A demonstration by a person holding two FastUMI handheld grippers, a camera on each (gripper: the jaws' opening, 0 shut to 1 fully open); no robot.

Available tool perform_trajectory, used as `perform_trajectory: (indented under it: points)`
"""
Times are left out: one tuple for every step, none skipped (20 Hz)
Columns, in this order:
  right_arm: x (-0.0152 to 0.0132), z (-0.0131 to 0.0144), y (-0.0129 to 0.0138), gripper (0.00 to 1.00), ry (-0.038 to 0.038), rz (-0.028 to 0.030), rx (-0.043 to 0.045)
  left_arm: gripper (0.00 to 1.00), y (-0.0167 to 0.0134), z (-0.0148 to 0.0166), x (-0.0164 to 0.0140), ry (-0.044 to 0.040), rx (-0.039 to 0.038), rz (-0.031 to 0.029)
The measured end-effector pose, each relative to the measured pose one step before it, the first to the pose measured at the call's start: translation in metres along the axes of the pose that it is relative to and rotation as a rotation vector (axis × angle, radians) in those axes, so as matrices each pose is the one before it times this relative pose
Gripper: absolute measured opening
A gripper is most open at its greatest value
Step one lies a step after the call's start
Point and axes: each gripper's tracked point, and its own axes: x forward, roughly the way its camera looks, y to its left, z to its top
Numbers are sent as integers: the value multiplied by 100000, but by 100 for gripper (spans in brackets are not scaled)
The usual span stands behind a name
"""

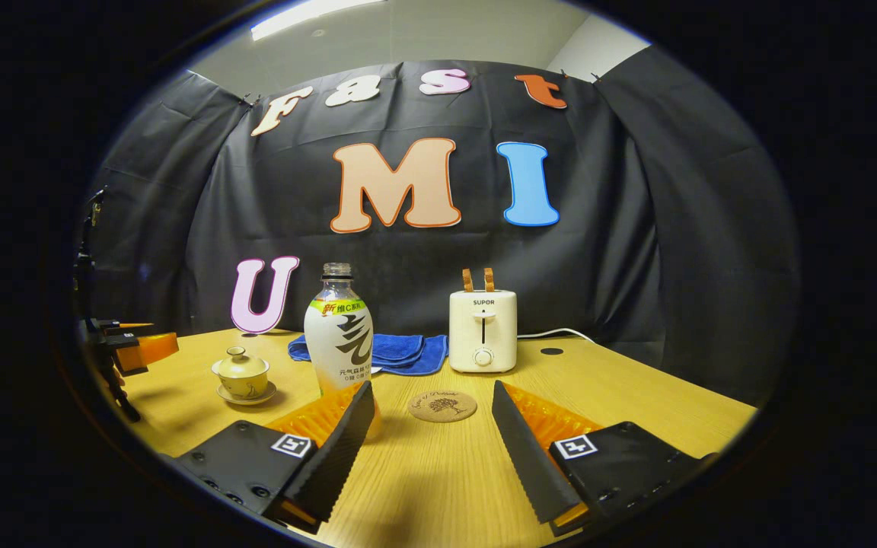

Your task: Open the teacup lid with one hand, grasp the water bottle and pour water into the teacup with the other hand; after pouring, place the water bottle on the coaster and then close the teacup lid.

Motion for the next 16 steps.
perform_trajectory:
  points:
    - [-10, -3, -7, 98, 19, 1, 11, 94, -270, 16, 55, -35, -104, -1052]
    - [2, -10, 6, 98, -4, -5, 11, 94, -421, 67, 61, -206, 126, -1904]
    - [42, -12, 7, 94, 32, -26, 8, 94, -571, -20, 29, -66, -97, -2590]
    - [-46, 27, 23, 94, -40, 27, -28, 94, -650, -27, 198, -39, -41, -3045]
    - [7, 0, -20, 94, 7, 4, 19, 94, -660, 0, 189, -107, -93, -3121]
    - [-46, -5, -24, 94, -23, 4, -13, 92, -638, 37, 214, 35, -81, -2997]
    - [57, -27, 43, 94, 19, -11, 9, 93, -377, -49, 188, -42, -119, -2507]
    - [-28, 16, -13, 94, -18, 3, -19, 93, -420, 70, 230, -93, -40, -1980]
    - [-6, 44, 0, 94, 18, -5, 21, 92, -325, -68, 215, 104, 58, -1700]
    - [12, -57, 0, 98, -25, 1, -19, 93, -373, -15, 319, -138, 1, -1523]
    - [-11, 31, -13, 94, 27, -9, 9, 93, -470, -9, 376, 17, -2, -2143]
    - [-6, -15, 31, 94, -6, -4, -4, 93, -561, 7, 373, -67, -179, -2487]
    - [-15, 37, -19, 99, 0, -3, 6, 93, -600, -102, 428, 239, 88, -2761]
    - [5, -39, 16, 94, 8, -1, -10, 93, -667, 67, 453, -307, -182, -3066]
    - [-3, 35, -17, 94, -10, 8, 2, 94, -358, -18, 317, -5, -104, -2477]
    - [-8, -32, 25, 94, 9, -6, 2, 94, -225, 66, 341, -51, 55, -1505]
